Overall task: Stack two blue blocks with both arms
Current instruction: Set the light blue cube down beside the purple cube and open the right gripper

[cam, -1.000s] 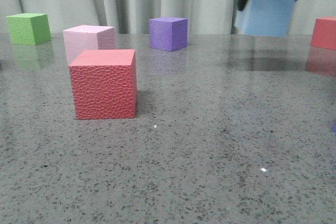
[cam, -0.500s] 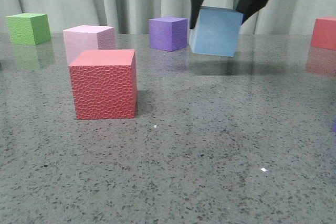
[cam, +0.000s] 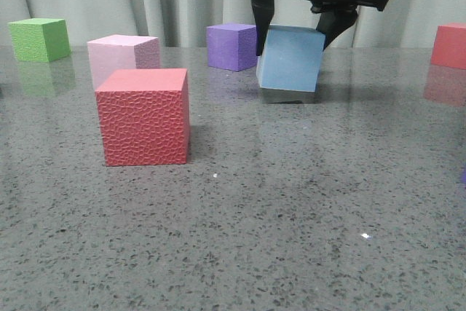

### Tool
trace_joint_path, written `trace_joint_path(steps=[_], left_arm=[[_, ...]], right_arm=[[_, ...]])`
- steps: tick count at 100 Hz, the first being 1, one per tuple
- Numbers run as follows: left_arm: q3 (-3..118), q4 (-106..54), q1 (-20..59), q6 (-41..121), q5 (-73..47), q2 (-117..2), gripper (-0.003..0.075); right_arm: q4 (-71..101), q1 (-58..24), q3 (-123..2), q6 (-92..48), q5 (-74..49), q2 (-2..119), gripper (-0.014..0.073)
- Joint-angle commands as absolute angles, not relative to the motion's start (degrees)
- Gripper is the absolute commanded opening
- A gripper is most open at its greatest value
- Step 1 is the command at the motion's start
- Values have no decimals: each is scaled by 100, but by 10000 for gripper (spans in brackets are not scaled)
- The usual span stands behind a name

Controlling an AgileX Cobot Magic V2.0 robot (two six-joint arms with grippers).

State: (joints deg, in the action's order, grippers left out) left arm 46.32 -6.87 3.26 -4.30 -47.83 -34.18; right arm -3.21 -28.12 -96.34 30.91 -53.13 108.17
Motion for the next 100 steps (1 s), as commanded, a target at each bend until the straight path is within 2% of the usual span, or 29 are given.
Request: trace_joint_path(steps=[1, 44, 70, 100], left_arm=[[4812, -758, 335, -447, -4329, -3471, 649], [4812, -758, 335, -447, -4329, -3471, 649], [4812, -758, 335, -447, -4329, -3471, 649], [4812, -758, 335, -447, -4329, -3471, 649]], right_arm=[[-464, -2801, -9830, 3082, -5129, 10532, 392], [-463, -2801, -9830, 3082, -5145, 10613, 400], [-463, -2801, -9830, 3082, -5140, 10613, 541], [-465, -2801, -9830, 3082, -5040, 10613, 583]])
